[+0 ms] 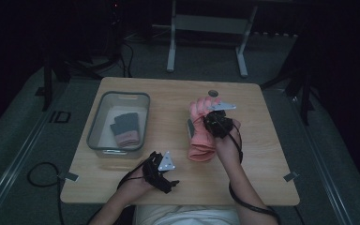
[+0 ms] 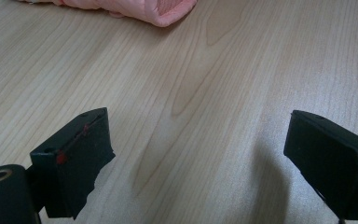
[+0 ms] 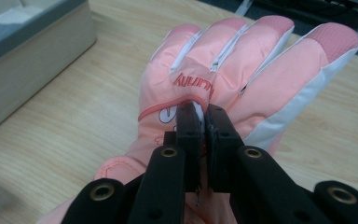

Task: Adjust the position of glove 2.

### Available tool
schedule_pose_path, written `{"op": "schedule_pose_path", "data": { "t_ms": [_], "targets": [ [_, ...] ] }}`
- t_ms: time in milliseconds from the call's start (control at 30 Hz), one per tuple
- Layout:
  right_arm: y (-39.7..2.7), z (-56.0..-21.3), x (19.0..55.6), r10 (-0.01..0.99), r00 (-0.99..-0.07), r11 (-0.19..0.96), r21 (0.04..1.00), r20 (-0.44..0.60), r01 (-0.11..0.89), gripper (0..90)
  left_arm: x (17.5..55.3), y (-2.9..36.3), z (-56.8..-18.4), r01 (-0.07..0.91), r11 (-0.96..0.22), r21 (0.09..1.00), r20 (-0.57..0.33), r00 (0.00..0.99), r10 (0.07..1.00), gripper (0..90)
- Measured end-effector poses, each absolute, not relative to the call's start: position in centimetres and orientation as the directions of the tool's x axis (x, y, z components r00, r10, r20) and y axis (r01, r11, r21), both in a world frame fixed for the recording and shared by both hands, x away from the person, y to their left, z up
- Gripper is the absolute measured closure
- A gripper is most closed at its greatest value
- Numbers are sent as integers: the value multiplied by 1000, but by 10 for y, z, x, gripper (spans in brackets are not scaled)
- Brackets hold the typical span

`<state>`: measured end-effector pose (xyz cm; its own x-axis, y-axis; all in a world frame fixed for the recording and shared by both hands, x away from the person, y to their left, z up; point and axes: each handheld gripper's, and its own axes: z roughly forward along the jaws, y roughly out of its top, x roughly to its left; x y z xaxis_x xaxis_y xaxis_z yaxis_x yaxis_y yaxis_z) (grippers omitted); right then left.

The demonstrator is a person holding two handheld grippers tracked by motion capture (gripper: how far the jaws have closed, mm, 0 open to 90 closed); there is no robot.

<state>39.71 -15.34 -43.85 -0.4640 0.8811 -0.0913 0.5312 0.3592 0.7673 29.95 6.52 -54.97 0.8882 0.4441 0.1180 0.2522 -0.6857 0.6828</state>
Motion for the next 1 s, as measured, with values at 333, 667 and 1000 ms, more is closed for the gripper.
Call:
{"op": "schedule_pose_path", "data": {
  "t_ms": [333, 667, 1000],
  "targets": [
    [-147, -470, 404, 879, -467, 386, 718, -96, 579, 856, 299, 65, -550, 255, -686, 682, 115, 888, 445, 71],
    [-146, -487, 412, 888, -453, 383, 684, -86, 621, 849, 299, 64, -550, 252, -691, 678, 119, 890, 441, 71],
    [-146, -483, 412, 878, -473, 381, 700, -70, 604, 734, 299, 64, -550, 251, -691, 678, 119, 890, 440, 70]
  ]
}}
